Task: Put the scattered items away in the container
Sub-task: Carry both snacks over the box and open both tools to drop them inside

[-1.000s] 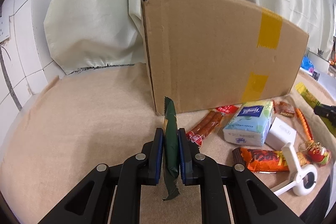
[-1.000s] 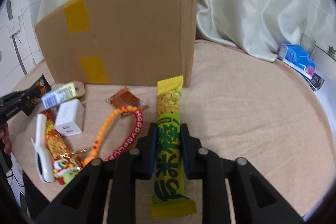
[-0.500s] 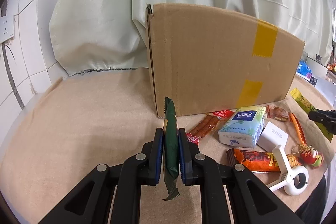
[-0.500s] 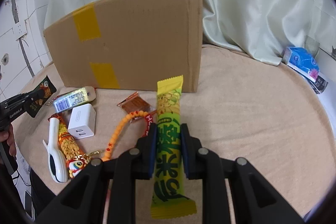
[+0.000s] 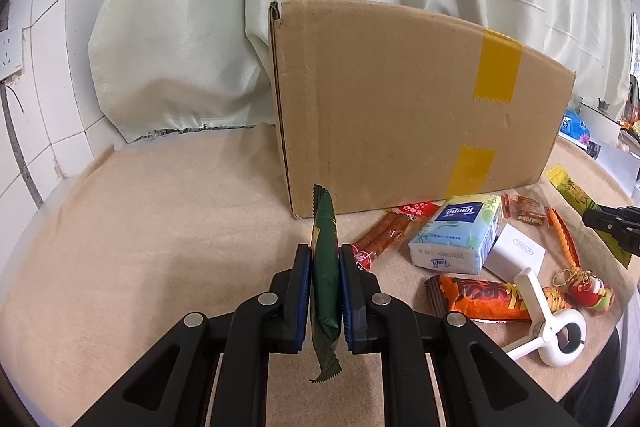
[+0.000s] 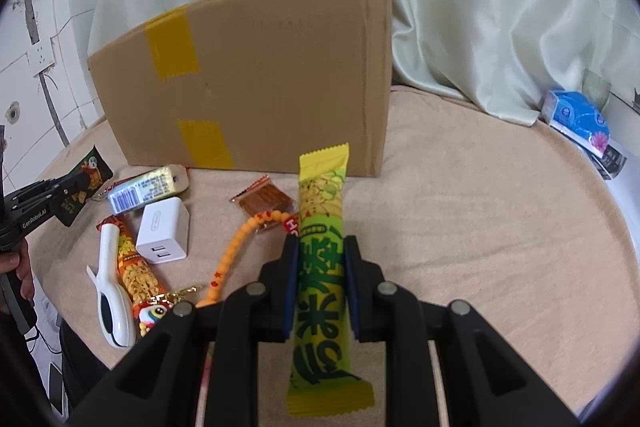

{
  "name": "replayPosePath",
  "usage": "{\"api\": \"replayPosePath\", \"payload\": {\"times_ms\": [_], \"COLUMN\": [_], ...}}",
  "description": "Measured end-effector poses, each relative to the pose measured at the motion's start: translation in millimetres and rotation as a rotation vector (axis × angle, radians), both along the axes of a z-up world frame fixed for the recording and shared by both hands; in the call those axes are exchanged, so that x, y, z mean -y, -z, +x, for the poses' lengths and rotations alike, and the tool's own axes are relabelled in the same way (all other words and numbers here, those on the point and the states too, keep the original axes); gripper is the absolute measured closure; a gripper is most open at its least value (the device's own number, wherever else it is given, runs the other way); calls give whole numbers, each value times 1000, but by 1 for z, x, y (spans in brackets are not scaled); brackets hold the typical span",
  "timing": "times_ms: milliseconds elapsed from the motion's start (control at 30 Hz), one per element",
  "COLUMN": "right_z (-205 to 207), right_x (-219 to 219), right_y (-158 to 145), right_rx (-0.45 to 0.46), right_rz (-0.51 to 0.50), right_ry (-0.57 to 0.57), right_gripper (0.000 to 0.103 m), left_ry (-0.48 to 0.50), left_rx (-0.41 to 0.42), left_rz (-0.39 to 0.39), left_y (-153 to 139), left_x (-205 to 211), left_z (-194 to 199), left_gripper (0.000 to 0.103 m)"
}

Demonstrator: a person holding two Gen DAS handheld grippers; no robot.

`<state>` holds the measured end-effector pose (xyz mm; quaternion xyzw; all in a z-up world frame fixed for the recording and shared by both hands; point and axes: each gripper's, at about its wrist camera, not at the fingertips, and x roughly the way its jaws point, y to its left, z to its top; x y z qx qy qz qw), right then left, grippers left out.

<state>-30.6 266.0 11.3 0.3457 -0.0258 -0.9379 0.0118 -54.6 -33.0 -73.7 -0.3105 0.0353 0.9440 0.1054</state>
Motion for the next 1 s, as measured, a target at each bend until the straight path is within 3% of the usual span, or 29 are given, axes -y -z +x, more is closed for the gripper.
{"api": "replayPosePath", "payload": {"times_ms": [300, 433, 733, 1000], "right_z": [0, 4, 15, -12], "right_x": [-1, -1, 5, 13], "right_y": [4, -6, -86, -166], "right_rx": [9, -13, -179, -301], "right_rz": [-1, -6, 13, 47], "right_ry": [0, -6, -54, -98], "right_gripper": [79, 79, 79, 79], "left_ry": [1, 2, 37, 61], "left_rx": [-8, -38, -186, -300], "left_rz": [6, 18, 7, -8], "left_y": [-3, -21, -115, -203], "left_x": [2, 4, 6, -1], "left_z": [2, 8, 18, -10], "left_gripper": [89, 89, 89, 89]}}
